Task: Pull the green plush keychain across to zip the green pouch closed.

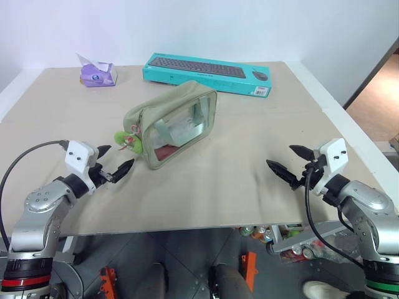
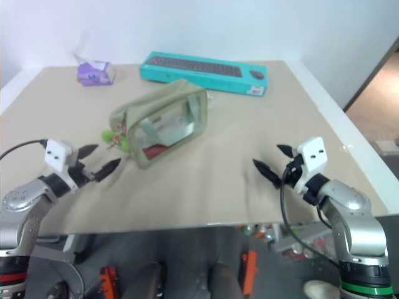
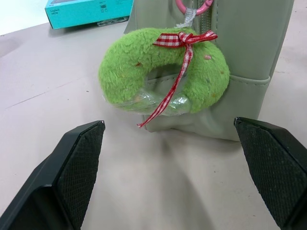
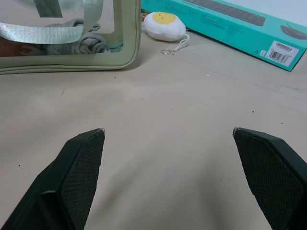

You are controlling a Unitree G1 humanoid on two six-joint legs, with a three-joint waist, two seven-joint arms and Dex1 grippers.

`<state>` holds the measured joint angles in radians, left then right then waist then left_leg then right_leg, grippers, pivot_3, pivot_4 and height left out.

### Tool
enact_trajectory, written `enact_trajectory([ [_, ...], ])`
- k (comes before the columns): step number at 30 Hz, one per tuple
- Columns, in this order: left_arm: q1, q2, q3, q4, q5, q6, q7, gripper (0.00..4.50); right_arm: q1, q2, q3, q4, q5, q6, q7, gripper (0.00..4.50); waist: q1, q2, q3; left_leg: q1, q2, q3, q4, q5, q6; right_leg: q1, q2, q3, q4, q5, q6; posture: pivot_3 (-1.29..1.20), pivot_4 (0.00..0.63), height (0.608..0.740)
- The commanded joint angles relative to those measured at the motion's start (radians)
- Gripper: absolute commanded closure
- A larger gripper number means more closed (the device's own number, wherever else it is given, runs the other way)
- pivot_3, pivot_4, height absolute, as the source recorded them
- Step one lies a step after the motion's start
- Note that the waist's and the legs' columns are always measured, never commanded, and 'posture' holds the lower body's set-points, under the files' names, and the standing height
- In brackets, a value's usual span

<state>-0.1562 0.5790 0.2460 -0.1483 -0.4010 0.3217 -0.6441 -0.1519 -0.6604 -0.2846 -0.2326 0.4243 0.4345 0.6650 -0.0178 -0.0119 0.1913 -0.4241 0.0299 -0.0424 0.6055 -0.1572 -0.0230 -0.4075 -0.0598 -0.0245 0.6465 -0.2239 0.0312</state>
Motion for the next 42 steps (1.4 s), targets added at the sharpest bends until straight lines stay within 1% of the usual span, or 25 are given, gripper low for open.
enact_trajectory([
  [1, 0.008, 0.007, 0.028, -0.021, -0.015, -0.028, -0.015, 0.02, -0.022, -0.014, -0.005, -0.037, 0.007, 0.002, 0.000, 0.06, 0.000, 0.000, 0.000, 0.000, 0.000, 0.000, 0.000, 0.000, 0.000, 0.000, 0.000, 0.000, 0.000, 0.000, 0.000, 0.00, 0.150, 0.740],
  [9, 0.025, -0.013, 0.040, -0.025, -0.056, -0.029, -0.030, 0.02, -0.037, -0.029, 0.013, -0.033, -0.002, -0.006, 0.025, 0.06, 0.000, 0.000, 0.000, 0.000, 0.000, 0.001, 0.000, 0.000, 0.000, 0.000, 0.000, 0.001, 0.000, 0.000, 0.000, 0.00, 0.150, 0.740],
  [17, 0.021, 0.005, 0.091, -0.034, -0.067, -0.064, -0.034, 0.02, -0.051, -0.031, 0.029, -0.028, 0.051, 0.021, 0.087, 0.06, -0.001, 0.000, 0.000, 0.000, 0.001, 0.001, 0.000, 0.000, 0.000, 0.000, 0.000, 0.001, 0.000, 0.000, 0.000, 0.00, 0.150, 0.740],
  [20, -0.082, 0.073, 0.098, -0.109, -0.153, 0.015, -0.080, 0.02, -0.074, -0.059, 0.051, -0.068, 0.111, 0.063, 0.162, 0.06, 0.000, -0.003, 0.002, 0.000, 0.001, 0.001, 0.000, 0.000, 0.000, -0.001, 0.000, 0.000, 0.000, 0.000, 0.000, 0.00, 0.150, 0.740],
  [22, -0.186, 0.122, 0.061, -0.119, -0.191, 0.069, -0.122, 0.02, -0.099, -0.072, 0.066, -0.080, 0.118, 0.072, 0.181, 0.06, 0.004, -0.004, 0.002, -0.001, 0.001, -0.001, 0.001, 0.000, 0.000, 0.000, 0.001, -0.001, 0.000, 0.001, -0.001, 0.00, 0.150, 0.740],
  [25, -0.304, 0.144, -0.007, -0.126, -0.239, 0.149, -0.166, 0.02, -0.135, -0.073, 0.081, -0.077, 0.103, 0.063, 0.175, 0.06, 0.004, -0.004, 0.002, 0.000, 0.001, 0.001, 0.002, 0.000, 0.000, 0.001, 0.000, -0.001, 0.000, 0.001, 0.000, 0.00, 0.150, 0.740],
  [27, -0.360, 0.135, -0.061, -0.131, -0.236, 0.186, -0.166, 0.02, -0.154, -0.071, 0.086, -0.072, 0.094, 0.061, 0.170, 0.06, 0.002, -0.004, 0.002, 0.000, 0.001, 0.003, 0.002, 0.000, -0.001, 0.001, 0.000, 0.001, -0.001, 0.001, 0.001, 0.00, 0.150, 0.740],
  [29, -0.409, 0.103, -0.118, -0.122, -0.209, 0.204, -0.136, 0.02, -0.173, -0.070, 0.089, -0.064, 0.084, 0.059, 0.163, 0.06, 0.001, -0.004, 0.002, 0.000, 0.001, 0.004, 0.002, -0.001, -0.002, 0.001, 0.000, 0.003, -0.001, 0.002, 0.005, 0.00, 0.150, 0.740],
  [32, -0.447, 0.052, -0.154, -0.087, -0.177, 0.233, -0.073, 0.02, -0.187, -0.068, 0.093, -0.059, 0.074, 0.058, 0.156, 0.06, 0.001, -0.005, 0.002, -0.001, 0.001, 0.004, 0.002, -0.002, -0.002, 0.000, 0.001, 0.003, -0.001, 0.002, 0.006, 0.00, 0.150, 0.740],
  [35, -0.463, -0.013, -0.143, -0.091, -0.186, 0.288, 0.028, 0.02, -0.185, -0.072, 0.083, -0.062, 0.069, 0.058, 0.148, 0.06, -0.002, -0.005, 0.002, 0.000, 0.001, 0.005, 0.002, -0.002, -0.002, 0.000, 0.002, 0.004, -0.001, 0.002, 0.006, 0.00, 0.150, 0.740],
  [37, -0.464, -0.049, -0.112, -0.132, -0.227, 0.321, 0.082, 0.02, -0.179, -0.072, 0.075, -0.069, 0.071, 0.063, 0.142, 0.06, -0.002, -0.005, 0.002, 0.000, 0.001, 0.005, 0.002, -0.002, -0.002, 0.000, 0.002, 0.005, 0.000, 0.002, 0.006, 0.00, 0.150, 0.740],
  [39, -0.466, -0.067, -0.090, -0.160, -0.252, 0.345, 0.113, 0.02, -0.176, -0.073, 0.070, -0.073, 0.072, 0.066, 0.139, 0.06, -0.002, -0.005, 0.002, 0.000, 0.001, 0.005, 0.002, -0.002, -0.002, 0.000, 0.002, 0.005, 0.000, 0.003, 0.007, 0.00, 0.150, 0.740],
  [42, -0.450, -0.064, -0.078, -0.208, -0.252, 0.355, 0.140, 0.02, -0.157, -0.075, 0.059, -0.092, 0.080, 0.074, 0.131, 0.06, -0.001, -0.005, 0.002, 0.000, 0.001, 0.006, 0.002, -0.002, -0.002, 0.000, 0.002, 0.006, 0.000, 0.003, 0.007, 0.00, 0.150, 0.740],
])
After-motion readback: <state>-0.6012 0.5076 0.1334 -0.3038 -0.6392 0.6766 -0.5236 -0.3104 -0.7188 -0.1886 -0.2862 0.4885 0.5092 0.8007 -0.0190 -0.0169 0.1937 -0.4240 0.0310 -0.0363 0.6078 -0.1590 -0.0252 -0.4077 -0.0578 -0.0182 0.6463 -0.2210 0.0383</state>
